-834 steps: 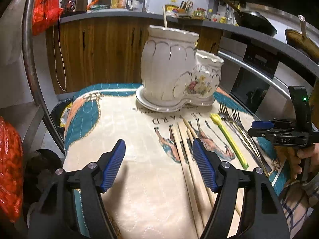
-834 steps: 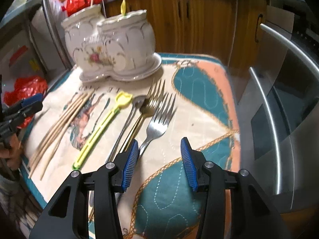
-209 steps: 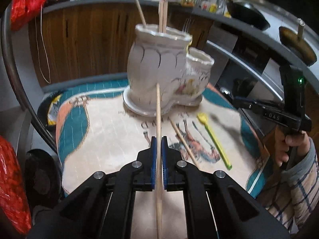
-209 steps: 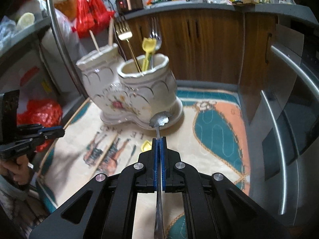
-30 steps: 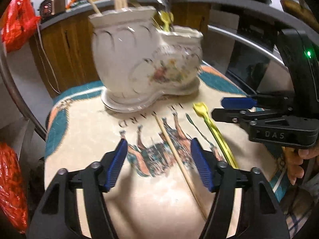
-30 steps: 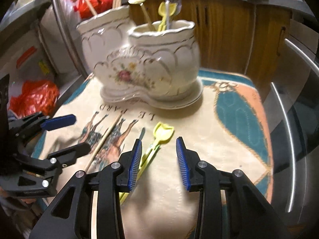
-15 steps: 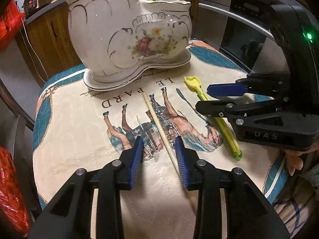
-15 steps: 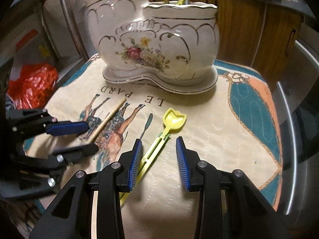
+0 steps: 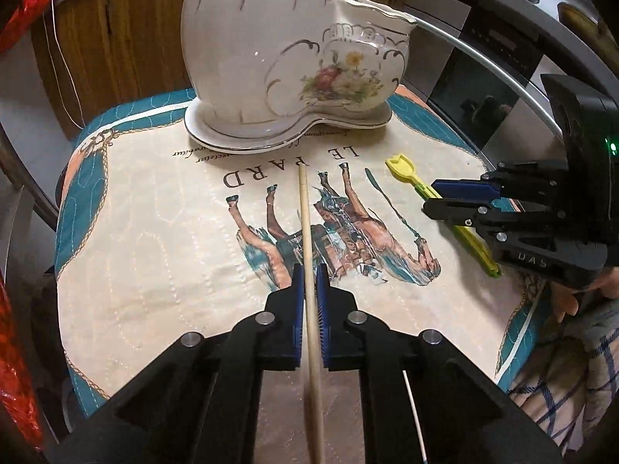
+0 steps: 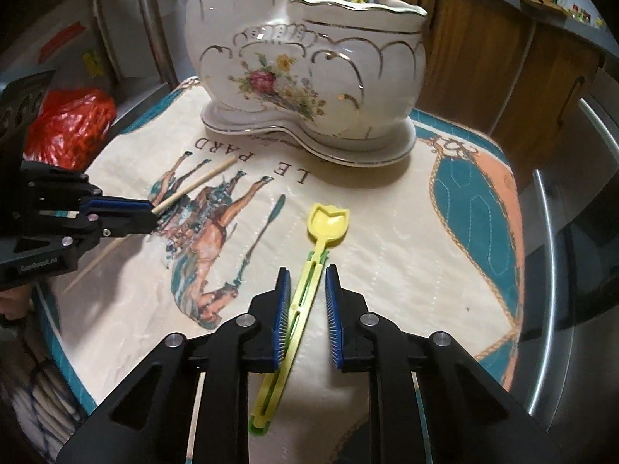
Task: Organize utensils
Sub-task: 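Grasp and lift the chopstick with the left tool while the right tool grasps the yellow utensil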
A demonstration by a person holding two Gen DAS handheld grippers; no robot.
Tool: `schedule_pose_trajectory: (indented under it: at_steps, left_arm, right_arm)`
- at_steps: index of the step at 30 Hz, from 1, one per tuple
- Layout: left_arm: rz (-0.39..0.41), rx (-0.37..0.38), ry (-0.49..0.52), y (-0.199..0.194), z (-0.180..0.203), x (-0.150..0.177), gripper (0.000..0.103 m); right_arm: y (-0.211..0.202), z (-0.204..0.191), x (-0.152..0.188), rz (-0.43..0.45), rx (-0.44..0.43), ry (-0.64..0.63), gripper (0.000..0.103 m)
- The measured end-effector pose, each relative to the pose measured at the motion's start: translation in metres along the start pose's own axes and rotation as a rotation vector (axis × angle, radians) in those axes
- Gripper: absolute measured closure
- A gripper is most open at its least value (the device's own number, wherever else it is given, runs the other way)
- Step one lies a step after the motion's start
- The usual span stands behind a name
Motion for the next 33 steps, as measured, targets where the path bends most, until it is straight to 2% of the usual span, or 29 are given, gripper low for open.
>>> schedule_pose_trajectory:
  at_steps: [3,10,16,19,20,23,26,33]
  left_arm:
    - [-0.021,0.003,0.028,0.001,0.002,-0.001,0.095]
    - [-0.119,-0.005,0.094,0.001,0.005,-0.003,0.094]
    - [-0.232,-0.053,0.181,0.004,0.016,-0.010,0.094]
    - [-0.270,-0.058,0.198,0.008,0.019,-0.016,0.094]
    - [-0.277,-0.059,0.204,0.009,0.020,-0.018,0.094]
    - [-0.275,-0.063,0.200,0.011,0.022,-0.022,0.094]
    - [-0.240,-0.064,0.179,0.011,0.022,-0.025,0.098]
    - [-0.129,-0.004,0.088,0.002,0.010,-0.011,0.099]
  right_arm:
    - [0.001,-0.001,-0.002,-0.043,0.009,-0.020,0.081]
    - [0.009,-0.014,-0.016,-0.209,0.084,-0.131,0.080]
    - [0.017,-0.014,-0.025,-0.308,0.081,-0.121,0.080]
    - [0.019,-0.014,-0.028,-0.328,0.078,-0.107,0.081]
    - [0.019,-0.014,-0.027,-0.333,0.063,-0.097,0.086]
    - [0.020,-0.013,-0.029,-0.328,0.040,-0.085,0.093]
    - [0.017,-0.013,-0.029,-0.299,0.035,-0.068,0.093]
    - [0.005,-0.013,-0.020,-0.209,0.009,-0.069,0.093]
Point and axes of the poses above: each gripper's, at about its wrist camera, not at the fingertips, and y roughly the way its jaws point, z to its right, x to its underside, the point moved 4 cm from there along y, roughly the way its jaws point, and after that the axes turned 8 degrees about y, right-handed, at the moved point
